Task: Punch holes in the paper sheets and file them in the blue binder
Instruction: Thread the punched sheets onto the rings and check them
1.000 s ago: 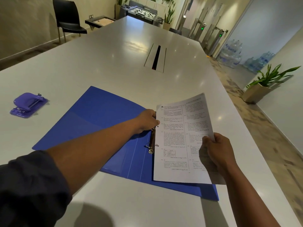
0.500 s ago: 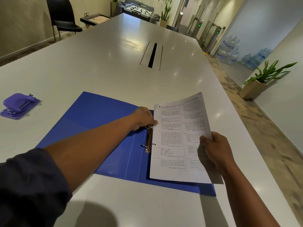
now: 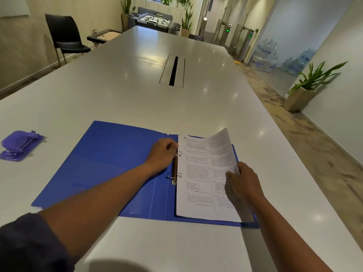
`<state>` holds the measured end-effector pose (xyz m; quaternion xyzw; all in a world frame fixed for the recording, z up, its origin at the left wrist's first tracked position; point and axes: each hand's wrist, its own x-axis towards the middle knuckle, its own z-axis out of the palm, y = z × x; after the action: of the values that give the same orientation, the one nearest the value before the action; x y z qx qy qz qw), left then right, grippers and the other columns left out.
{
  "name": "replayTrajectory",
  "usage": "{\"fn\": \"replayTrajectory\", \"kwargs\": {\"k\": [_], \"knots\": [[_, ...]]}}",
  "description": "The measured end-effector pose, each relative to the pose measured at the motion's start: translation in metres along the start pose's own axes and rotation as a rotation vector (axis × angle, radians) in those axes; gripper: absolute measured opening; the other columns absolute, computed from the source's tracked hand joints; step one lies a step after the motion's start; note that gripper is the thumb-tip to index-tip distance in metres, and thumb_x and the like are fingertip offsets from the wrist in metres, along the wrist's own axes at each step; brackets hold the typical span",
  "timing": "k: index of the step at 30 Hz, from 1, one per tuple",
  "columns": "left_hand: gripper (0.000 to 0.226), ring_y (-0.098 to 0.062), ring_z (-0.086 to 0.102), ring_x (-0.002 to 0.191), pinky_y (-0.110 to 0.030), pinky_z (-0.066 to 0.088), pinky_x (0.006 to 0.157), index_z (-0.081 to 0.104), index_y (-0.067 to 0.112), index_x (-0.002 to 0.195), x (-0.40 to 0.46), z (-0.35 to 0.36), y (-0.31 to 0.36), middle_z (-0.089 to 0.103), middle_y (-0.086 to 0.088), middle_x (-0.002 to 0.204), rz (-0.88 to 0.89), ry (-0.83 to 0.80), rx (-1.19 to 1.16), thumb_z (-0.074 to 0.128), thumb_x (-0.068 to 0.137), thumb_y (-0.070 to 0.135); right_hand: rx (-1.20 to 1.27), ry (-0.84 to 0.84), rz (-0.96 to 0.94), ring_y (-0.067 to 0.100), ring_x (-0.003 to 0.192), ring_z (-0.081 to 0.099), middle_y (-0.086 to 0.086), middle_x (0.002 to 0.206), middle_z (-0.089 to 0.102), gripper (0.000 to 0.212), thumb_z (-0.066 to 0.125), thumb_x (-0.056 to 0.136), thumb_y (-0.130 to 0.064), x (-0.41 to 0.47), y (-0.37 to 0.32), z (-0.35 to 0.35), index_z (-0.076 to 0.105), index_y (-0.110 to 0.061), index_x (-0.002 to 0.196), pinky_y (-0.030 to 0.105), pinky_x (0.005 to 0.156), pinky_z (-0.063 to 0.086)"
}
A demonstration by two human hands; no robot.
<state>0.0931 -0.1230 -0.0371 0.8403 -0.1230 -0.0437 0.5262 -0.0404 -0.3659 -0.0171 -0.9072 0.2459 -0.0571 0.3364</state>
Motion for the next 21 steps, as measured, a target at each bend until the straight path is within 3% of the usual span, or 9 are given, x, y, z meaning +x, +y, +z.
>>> {"fn": "replayTrajectory", "kwargs": {"k": [3, 7, 9, 11, 13, 15, 17, 21], "knots": [[0.015, -0.006, 0.060, 0.082, -0.018, 0.045, 0.070, 0.067, 0.014, 0.094, -0.010, -0.004, -0.002, 0.065, 0.006, 0.092, 0.073, 0.019, -0.004, 0.056, 0.103, 0.018, 0.006, 0.005, -0.019, 0.019, 0.092, 0.065, -0.008, 0.110, 0.062, 0.022, 0.064, 0.097, -0.021, -0.001, 0.005, 0.002, 0.054, -0.021, 0.117, 0.036, 0.077, 0.057], [0.012, 0.004, 0.054, 0.092, -0.005, 0.040, 0.073, 0.064, 0.017, 0.110, -0.026, -0.013, -0.007, 0.053, 0.008, 0.107, 0.129, -0.042, 0.096, 0.064, 0.097, 0.018, -0.013, 0.037, -0.064, 0.019, 0.093, 0.063, -0.012, 0.110, 0.058, 0.028, 0.068, 0.093, -0.017, -0.002, 0.005, 0.003, 0.049, -0.027, 0.112, 0.038, 0.076, 0.057], [0.009, 0.002, 0.053, 0.094, -0.009, 0.040, 0.078, 0.064, 0.020, 0.102, -0.033, -0.018, -0.008, 0.053, 0.007, 0.107, 0.204, -0.075, 0.152, 0.065, 0.094, 0.016, -0.080, 0.104, -0.066, 0.022, 0.093, 0.063, -0.009, 0.112, 0.062, 0.026, 0.067, 0.092, -0.023, -0.003, 0.004, 0.005, 0.048, -0.028, 0.109, 0.041, 0.077, 0.057], [0.008, -0.002, 0.055, 0.097, -0.018, 0.046, 0.082, 0.064, 0.027, 0.094, -0.040, -0.022, -0.009, 0.056, 0.007, 0.105, 0.266, -0.130, 0.212, 0.066, 0.091, 0.020, -0.199, 0.203, -0.051, 0.027, 0.100, 0.062, 0.001, 0.119, 0.062, 0.028, 0.062, 0.094, -0.034, -0.003, 0.003, 0.009, 0.049, -0.028, 0.118, 0.049, 0.084, 0.056], [0.004, -0.005, 0.059, 0.096, -0.027, 0.052, 0.083, 0.063, 0.038, 0.088, -0.048, -0.027, -0.009, 0.061, 0.012, 0.102, 0.283, -0.203, 0.298, 0.066, 0.086, 0.036, -0.240, 0.226, -0.071, 0.032, 0.114, 0.058, 0.004, 0.133, 0.059, 0.040, 0.058, 0.097, -0.033, -0.007, -0.003, 0.013, 0.051, -0.025, 0.136, 0.052, 0.095, 0.050], [0.011, -0.004, 0.060, 0.091, -0.032, 0.053, 0.082, 0.061, 0.043, 0.085, -0.056, -0.029, -0.011, 0.064, 0.019, 0.097, 0.319, -0.240, 0.398, 0.062, 0.080, 0.052, -0.214, 0.200, -0.136, 0.030, 0.121, 0.057, 0.003, 0.137, 0.061, 0.043, 0.060, 0.096, -0.027, -0.017, -0.015, 0.020, 0.057, -0.023, 0.138, 0.048, 0.101, 0.044], [0.016, -0.006, 0.060, 0.089, -0.035, 0.053, 0.083, 0.059, 0.041, 0.086, -0.061, -0.029, -0.013, 0.065, 0.019, 0.094, 0.329, -0.237, 0.445, 0.061, 0.079, 0.056, -0.177, 0.148, -0.219, 0.026, 0.114, 0.061, 0.000, 0.123, 0.069, 0.034, 0.060, 0.096, -0.028, -0.029, -0.029, 0.029, 0.067, -0.023, 0.128, 0.045, 0.100, 0.042], [0.016, -0.016, 0.064, 0.098, -0.044, 0.055, 0.088, 0.061, 0.027, 0.082, -0.065, -0.027, -0.018, 0.071, 0.006, 0.100, 0.288, -0.194, 0.523, 0.073, 0.088, 0.037, -0.094, 0.015, -0.341, 0.017, 0.096, 0.063, -0.006, 0.100, 0.072, 0.028, 0.061, 0.093, -0.034, -0.048, -0.051, 0.053, 0.076, -0.025, 0.114, 0.044, 0.094, 0.048]]}}
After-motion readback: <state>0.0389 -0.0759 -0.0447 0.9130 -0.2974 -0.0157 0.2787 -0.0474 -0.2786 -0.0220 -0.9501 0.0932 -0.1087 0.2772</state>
